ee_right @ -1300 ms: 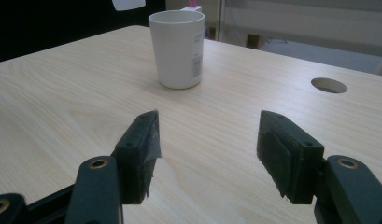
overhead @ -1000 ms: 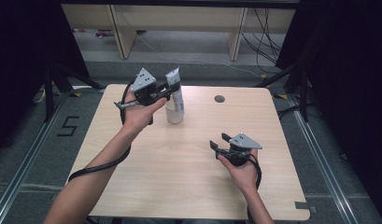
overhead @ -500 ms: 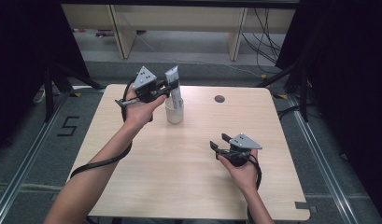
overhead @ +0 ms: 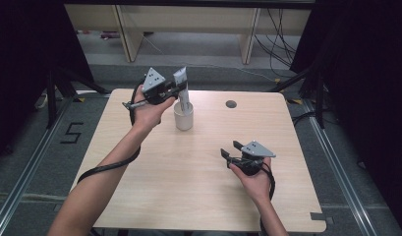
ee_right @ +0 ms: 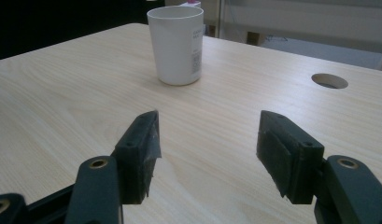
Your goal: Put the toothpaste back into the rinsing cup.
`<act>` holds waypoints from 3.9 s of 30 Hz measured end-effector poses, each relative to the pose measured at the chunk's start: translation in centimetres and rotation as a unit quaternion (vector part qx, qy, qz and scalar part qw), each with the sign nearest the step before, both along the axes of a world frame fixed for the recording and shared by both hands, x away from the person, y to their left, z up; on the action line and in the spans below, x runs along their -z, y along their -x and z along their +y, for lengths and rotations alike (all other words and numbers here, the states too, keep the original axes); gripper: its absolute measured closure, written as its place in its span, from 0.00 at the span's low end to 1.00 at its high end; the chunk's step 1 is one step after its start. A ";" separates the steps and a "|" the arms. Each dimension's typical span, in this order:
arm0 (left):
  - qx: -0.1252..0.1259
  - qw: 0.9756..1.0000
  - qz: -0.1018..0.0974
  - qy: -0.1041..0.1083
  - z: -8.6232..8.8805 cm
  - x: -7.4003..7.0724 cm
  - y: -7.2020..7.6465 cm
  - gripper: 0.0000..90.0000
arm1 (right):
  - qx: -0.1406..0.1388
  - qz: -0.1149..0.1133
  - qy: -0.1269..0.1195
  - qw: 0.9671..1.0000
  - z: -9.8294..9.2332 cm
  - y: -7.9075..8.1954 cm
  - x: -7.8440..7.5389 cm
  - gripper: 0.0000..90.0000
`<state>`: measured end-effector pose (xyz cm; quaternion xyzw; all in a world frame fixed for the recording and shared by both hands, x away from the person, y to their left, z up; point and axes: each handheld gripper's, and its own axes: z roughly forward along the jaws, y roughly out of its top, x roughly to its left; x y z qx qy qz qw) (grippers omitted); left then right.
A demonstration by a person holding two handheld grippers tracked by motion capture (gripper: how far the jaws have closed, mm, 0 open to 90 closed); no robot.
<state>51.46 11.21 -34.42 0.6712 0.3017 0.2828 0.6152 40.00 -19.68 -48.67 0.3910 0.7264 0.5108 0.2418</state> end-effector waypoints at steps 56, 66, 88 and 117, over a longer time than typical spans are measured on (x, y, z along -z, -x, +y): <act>-0.040 0.999 0.019 -0.019 -0.9 4.4 -4.4 0.86 | -0.005 -0.010 0.007 1.000 -0.1 -0.2 0.3 0.45; -0.042 0.999 0.025 -0.022 -1.1 5.2 -4.8 0.86 | -0.004 -0.011 0.010 1.000 -0.2 -0.2 0.3 0.44; -0.050 0.997 0.051 -0.030 -1.2 7.5 -5.4 0.86 | -0.010 0.002 0.007 1.000 0.0 -0.2 0.4 0.44; -0.055 0.995 0.069 -0.039 -1.3 9.6 -5.4 0.86 | -0.016 0.002 0.002 1.000 0.2 -0.3 0.7 0.44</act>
